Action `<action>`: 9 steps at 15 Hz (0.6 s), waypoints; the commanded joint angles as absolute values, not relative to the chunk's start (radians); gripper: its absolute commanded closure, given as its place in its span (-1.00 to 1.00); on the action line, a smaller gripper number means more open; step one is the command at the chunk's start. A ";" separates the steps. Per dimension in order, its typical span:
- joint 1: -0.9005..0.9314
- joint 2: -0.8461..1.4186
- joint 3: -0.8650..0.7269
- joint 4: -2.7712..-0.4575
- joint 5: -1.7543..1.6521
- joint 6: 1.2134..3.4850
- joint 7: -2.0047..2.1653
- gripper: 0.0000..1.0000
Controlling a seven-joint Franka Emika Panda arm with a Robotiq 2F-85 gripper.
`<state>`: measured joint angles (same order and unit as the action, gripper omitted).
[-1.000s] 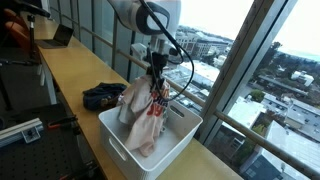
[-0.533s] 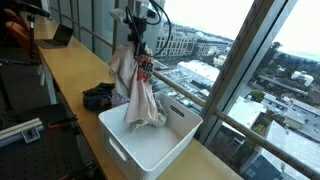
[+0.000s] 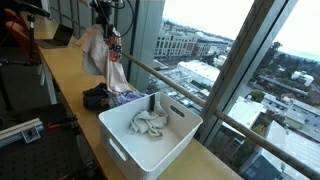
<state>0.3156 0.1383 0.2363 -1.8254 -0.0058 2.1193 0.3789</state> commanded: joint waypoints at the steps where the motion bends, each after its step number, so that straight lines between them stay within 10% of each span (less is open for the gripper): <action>1: 0.359 0.158 0.268 -1.775 -0.051 2.081 0.418 1.00; 9: 0.327 0.222 0.211 -1.735 -0.144 2.085 0.409 1.00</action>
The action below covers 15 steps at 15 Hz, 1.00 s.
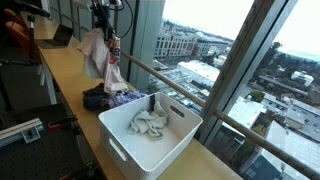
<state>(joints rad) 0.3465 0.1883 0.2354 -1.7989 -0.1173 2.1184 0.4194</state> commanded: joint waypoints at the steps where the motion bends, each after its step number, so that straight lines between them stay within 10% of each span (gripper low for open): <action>1: 0.319 0.231 0.202 -1.723 -0.147 2.082 0.407 1.00; 2: 0.311 0.242 0.194 -1.713 -0.140 2.081 0.405 0.50; 15: 0.141 0.265 0.065 -1.815 -0.108 2.116 0.271 -1.00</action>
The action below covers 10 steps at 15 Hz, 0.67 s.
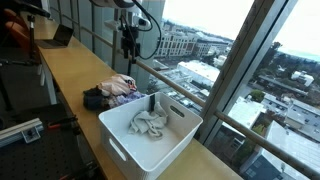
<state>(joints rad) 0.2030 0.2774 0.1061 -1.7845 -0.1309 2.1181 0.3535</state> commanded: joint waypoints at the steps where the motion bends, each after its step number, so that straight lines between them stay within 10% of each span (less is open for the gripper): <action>1: 0.110 0.272 0.048 -1.816 -0.097 2.112 0.237 -1.00; 10: -0.060 0.484 -0.022 -1.705 -0.027 2.139 0.019 -1.00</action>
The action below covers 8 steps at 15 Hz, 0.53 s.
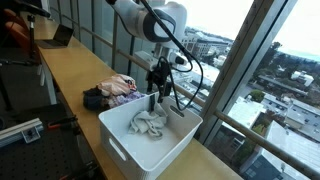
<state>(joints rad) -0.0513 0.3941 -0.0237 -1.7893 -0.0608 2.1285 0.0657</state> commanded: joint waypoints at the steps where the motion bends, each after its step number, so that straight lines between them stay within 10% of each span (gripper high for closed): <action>1: -0.063 0.517 -0.018 -1.677 -0.018 2.150 0.008 -1.00; 8: -0.081 0.762 -0.017 -1.461 -0.010 2.213 -0.025 -1.00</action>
